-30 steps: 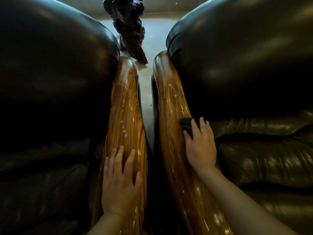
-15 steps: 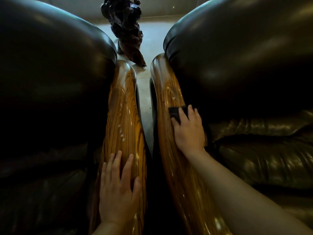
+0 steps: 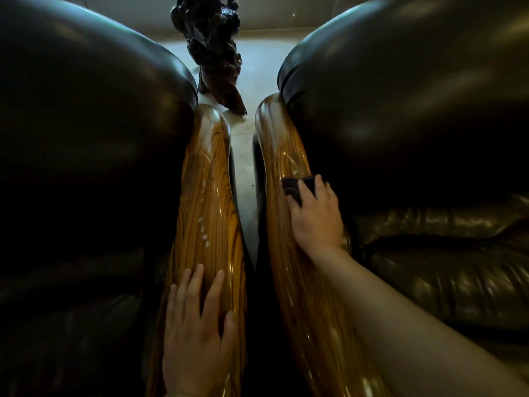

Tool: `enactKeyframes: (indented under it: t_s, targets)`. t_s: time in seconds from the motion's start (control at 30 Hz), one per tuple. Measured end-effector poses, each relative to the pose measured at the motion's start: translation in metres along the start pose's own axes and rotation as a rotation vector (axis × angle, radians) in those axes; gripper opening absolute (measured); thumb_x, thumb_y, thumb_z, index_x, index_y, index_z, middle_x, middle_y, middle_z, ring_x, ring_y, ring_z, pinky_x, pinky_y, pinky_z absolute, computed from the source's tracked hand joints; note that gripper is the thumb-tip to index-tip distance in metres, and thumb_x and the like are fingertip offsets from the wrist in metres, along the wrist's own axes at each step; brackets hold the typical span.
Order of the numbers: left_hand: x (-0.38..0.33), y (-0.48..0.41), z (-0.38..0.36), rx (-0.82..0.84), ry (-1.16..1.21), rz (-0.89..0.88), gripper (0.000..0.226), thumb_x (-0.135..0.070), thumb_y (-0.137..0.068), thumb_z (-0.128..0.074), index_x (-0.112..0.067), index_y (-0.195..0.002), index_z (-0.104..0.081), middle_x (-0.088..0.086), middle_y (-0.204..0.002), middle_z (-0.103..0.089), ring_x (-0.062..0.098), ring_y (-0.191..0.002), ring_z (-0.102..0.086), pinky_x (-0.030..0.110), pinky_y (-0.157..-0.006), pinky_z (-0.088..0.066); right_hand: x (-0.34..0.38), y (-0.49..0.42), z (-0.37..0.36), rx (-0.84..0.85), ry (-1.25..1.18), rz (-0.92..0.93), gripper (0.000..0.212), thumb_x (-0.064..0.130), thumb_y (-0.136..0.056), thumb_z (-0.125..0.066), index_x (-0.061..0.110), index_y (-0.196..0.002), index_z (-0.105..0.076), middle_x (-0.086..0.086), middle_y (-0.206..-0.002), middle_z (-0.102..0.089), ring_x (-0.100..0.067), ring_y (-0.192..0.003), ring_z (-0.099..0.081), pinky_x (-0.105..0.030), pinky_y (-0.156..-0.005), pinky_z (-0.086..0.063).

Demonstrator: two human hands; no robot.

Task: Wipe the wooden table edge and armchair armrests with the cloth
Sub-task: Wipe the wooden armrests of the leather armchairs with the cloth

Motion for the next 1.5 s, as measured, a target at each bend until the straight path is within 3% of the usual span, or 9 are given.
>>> enactKeyframes:
  t_s: [0.23,0.47,0.57,0.73,0.93,1.0,1.13,1.33,1.5]
  targets:
    - [0.0,-0.001,-0.004,0.023,-0.038,-0.006,0.065,-0.044,-0.084,-0.042,-0.022,-0.146,-0.039,0.014,-0.154,-0.035,0.033,-0.144,-0.028,0.059,-0.114,-0.026,-0.002,0.081,-0.008,0.061,0.151,0.397,0.054,0.048,-0.099,-0.037,0.037,-0.151,-0.031,0.002,-0.165,-0.023,-0.02,-0.154,-0.013,-0.046,-0.119,-0.022]
    - [0.001,-0.002,-0.004,0.02,-0.009,-0.018,0.065,-0.043,-0.086,-0.042,-0.024,-0.148,-0.036,0.011,-0.157,-0.031,0.03,-0.147,-0.024,0.054,-0.117,-0.02,0.0,-0.01,-0.001,0.03,0.02,0.019,0.057,0.05,-0.103,-0.034,0.025,-0.154,-0.032,-0.007,-0.166,-0.02,-0.028,-0.153,-0.012,-0.047,-0.123,-0.02]
    - [0.001,0.0,-0.001,0.016,0.005,-0.014,0.064,-0.043,-0.087,-0.042,-0.024,-0.148,-0.036,0.011,-0.157,-0.031,0.03,-0.147,-0.024,0.054,-0.118,-0.019,0.019,-0.009,-0.006,0.017,0.082,0.115,0.055,0.048,-0.103,-0.034,0.027,-0.153,-0.033,-0.007,-0.166,-0.022,-0.028,-0.154,-0.012,-0.049,-0.123,-0.02]
    - [-0.002,-0.001,0.001,0.037,0.001,0.004,0.063,-0.045,-0.086,-0.041,-0.024,-0.145,-0.038,0.011,-0.155,-0.033,0.03,-0.146,-0.025,0.053,-0.117,-0.018,-0.004,0.086,-0.008,0.055,0.172,0.382,0.055,0.049,-0.1,-0.031,0.033,-0.152,-0.03,-0.001,-0.166,-0.019,-0.022,-0.154,-0.009,-0.047,-0.119,-0.022]
    - [0.003,-0.023,0.017,-0.002,-0.045,-0.007,0.05,-0.048,-0.086,-0.04,-0.024,-0.129,-0.05,0.006,-0.132,-0.045,0.025,-0.125,-0.039,0.047,-0.102,-0.032,-0.005,0.029,0.002,0.007,0.077,0.066,0.054,0.046,-0.102,-0.036,0.024,-0.151,-0.038,-0.006,-0.165,-0.022,-0.026,-0.154,-0.012,-0.047,-0.123,-0.02]
    - [0.006,-0.024,0.018,-0.04,-0.039,-0.025,0.05,-0.045,-0.086,-0.041,-0.021,-0.129,-0.05,0.008,-0.131,-0.046,0.026,-0.123,-0.04,0.048,-0.101,-0.034,0.009,0.025,-0.004,0.012,0.101,0.102,0.053,0.045,-0.101,-0.038,0.027,-0.152,-0.036,-0.005,-0.166,-0.022,-0.027,-0.154,-0.011,-0.048,-0.123,-0.018]
    - [0.01,-0.021,0.016,-0.078,0.009,-0.04,0.05,-0.039,-0.086,-0.041,-0.022,-0.133,-0.049,0.008,-0.133,-0.046,0.028,-0.125,-0.042,0.05,-0.102,-0.035,0.003,0.07,-0.005,0.095,0.122,0.401,0.054,0.044,-0.099,-0.042,0.034,-0.151,-0.033,0.003,-0.166,-0.02,-0.019,-0.154,-0.008,-0.048,-0.121,-0.02]
    - [0.011,-0.023,0.017,-0.079,0.035,-0.021,0.051,-0.039,-0.084,-0.043,-0.024,-0.132,-0.05,0.009,-0.133,-0.049,0.03,-0.122,-0.047,0.054,-0.096,-0.042,-0.005,-0.025,-0.001,0.028,-0.023,0.012,0.056,0.049,-0.103,-0.036,0.027,-0.154,-0.032,-0.004,-0.166,-0.02,-0.026,-0.154,-0.01,-0.048,-0.123,-0.018]
    - [0.012,-0.026,0.016,-0.083,0.008,-0.034,0.051,-0.039,-0.082,-0.044,-0.025,-0.131,-0.05,0.009,-0.132,-0.049,0.031,-0.12,-0.045,0.055,-0.092,-0.044,0.032,-0.077,-0.008,0.024,0.047,0.102,0.052,0.05,-0.103,-0.035,0.031,-0.152,-0.036,-0.003,-0.166,-0.02,-0.028,-0.154,-0.009,-0.048,-0.124,-0.012]
Point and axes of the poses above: each hand's wrist, its own y-axis away from the middle knuckle, its own z-axis out of the back of the hand, x = y × z, the point moved 10 cm from there along -y, towards the middle knuckle
